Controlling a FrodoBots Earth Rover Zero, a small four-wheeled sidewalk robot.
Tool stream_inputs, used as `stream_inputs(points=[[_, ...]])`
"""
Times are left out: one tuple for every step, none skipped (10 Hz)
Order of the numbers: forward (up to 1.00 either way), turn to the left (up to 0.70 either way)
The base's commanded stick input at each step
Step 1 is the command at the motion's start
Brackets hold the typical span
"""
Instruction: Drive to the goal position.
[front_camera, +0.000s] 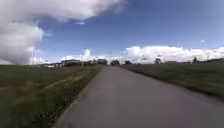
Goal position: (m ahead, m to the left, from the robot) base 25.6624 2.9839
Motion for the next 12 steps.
stream_inputs(points=[[0.70, 0.00], [0.70, 0.00], [0.70, 0.00], [0.70, 0.00], [0.70, 0.00], [0.70, 0.00], [0.70, 0.00], [0.70, 0.00], [0.70, 0.00], [0.70, 0.00], [0.70, 0.00], [0.70, 0.00]])
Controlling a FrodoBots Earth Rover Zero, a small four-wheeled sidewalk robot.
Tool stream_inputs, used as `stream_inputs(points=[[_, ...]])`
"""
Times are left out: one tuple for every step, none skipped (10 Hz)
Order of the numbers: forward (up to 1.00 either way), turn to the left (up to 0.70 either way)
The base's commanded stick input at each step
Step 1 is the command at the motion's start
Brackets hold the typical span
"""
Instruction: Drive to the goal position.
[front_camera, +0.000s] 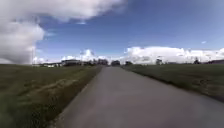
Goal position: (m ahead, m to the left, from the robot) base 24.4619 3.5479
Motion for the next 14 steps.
stream_inputs(points=[[0.70, 0.00], [0.70, 0.00], [0.70, 0.00], [0.70, 0.00], [0.70, 0.00], [0.70, 0.00], [0.70, 0.00], [0.70, 0.00], [0.70, 0.00], [0.70, 0.00], [0.70, 0.00], [0.70, 0.00], [0.70, 0.00], [0.70, 0.00]])
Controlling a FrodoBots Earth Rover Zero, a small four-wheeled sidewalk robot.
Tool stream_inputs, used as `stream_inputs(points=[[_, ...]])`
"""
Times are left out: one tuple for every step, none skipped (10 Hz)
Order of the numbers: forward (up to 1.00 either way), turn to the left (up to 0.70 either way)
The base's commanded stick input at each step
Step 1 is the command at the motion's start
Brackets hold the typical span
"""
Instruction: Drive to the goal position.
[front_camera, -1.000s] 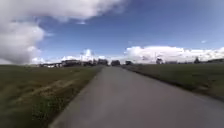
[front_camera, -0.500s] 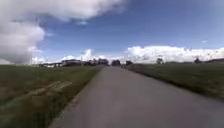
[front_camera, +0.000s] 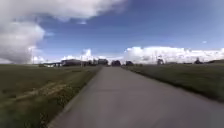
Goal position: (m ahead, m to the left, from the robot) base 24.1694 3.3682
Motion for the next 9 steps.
stream_inputs(points=[[0.70, 0.00], [0.70, 0.00], [0.70, 0.00], [0.70, 0.00], [0.70, 0.00], [0.70, 0.00], [0.70, 0.00], [0.70, 0.00], [0.70, 0.00]])
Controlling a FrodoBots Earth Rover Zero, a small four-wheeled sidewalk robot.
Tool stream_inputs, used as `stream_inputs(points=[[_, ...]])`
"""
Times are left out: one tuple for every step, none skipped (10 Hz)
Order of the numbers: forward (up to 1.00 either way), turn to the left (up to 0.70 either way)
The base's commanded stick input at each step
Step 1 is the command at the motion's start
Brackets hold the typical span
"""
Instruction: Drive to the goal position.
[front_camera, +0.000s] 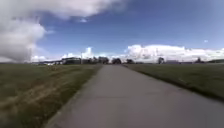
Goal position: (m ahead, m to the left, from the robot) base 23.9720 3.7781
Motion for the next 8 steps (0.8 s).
stream_inputs(points=[[0.70, 0.00], [0.70, 0.00], [0.70, 0.00], [0.70, 0.00], [0.70, 0.00], [0.70, 0.00], [0.70, 0.00], [0.70, 0.00]])
